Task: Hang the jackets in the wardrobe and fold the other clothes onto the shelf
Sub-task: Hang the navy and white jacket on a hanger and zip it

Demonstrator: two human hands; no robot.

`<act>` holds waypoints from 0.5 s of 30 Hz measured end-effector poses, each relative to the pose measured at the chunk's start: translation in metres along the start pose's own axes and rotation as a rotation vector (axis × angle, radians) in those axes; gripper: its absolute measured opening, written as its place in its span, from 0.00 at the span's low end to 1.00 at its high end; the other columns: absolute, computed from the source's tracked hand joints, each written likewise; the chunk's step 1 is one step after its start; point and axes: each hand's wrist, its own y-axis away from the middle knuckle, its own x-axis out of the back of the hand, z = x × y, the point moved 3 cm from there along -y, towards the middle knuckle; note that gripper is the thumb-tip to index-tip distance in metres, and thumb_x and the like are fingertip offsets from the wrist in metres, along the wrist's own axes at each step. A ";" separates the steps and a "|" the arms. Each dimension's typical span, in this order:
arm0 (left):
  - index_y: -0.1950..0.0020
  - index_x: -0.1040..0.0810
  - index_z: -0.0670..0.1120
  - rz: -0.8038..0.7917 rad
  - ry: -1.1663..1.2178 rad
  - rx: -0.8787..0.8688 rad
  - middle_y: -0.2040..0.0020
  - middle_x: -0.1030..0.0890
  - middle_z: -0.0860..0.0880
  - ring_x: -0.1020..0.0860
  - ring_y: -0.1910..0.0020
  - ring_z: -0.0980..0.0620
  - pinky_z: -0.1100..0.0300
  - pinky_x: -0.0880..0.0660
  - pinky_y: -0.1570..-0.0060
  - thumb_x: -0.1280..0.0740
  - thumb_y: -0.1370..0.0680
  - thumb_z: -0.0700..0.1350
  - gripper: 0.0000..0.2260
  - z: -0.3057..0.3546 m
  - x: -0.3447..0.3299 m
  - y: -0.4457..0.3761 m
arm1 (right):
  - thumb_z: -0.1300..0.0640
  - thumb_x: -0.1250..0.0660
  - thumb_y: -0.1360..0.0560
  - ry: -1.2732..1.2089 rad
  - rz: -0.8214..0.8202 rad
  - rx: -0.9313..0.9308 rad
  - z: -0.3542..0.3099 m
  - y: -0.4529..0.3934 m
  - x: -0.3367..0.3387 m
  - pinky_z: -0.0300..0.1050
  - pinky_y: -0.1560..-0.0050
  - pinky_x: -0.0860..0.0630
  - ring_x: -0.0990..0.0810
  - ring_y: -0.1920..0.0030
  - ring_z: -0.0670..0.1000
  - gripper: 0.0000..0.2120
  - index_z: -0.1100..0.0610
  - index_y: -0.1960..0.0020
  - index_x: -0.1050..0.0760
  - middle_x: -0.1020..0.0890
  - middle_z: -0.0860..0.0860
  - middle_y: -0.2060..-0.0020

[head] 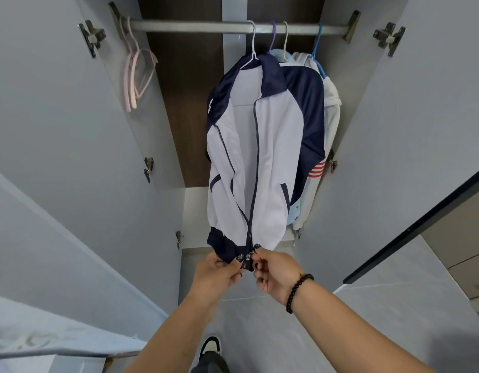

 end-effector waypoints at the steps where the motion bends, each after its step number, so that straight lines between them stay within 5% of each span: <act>1: 0.51 0.19 0.41 0.006 0.015 0.017 0.61 0.16 0.46 0.19 0.64 0.54 0.64 0.22 0.62 0.30 0.24 0.35 0.04 0.000 0.001 -0.002 | 0.56 0.39 0.20 -0.015 0.003 -0.023 -0.004 -0.004 -0.002 0.36 0.75 0.36 0.34 0.75 0.46 0.13 0.59 0.62 0.27 0.29 0.49 0.74; 15: 0.55 0.20 0.42 0.041 -0.022 0.143 0.62 0.15 0.44 0.19 0.62 0.52 0.62 0.23 0.60 0.29 0.25 0.37 0.01 0.005 0.040 -0.038 | 0.57 0.41 0.20 0.045 0.031 0.026 -0.085 -0.059 -0.023 0.34 0.75 0.39 0.35 0.76 0.44 0.15 0.56 0.66 0.29 0.31 0.47 0.75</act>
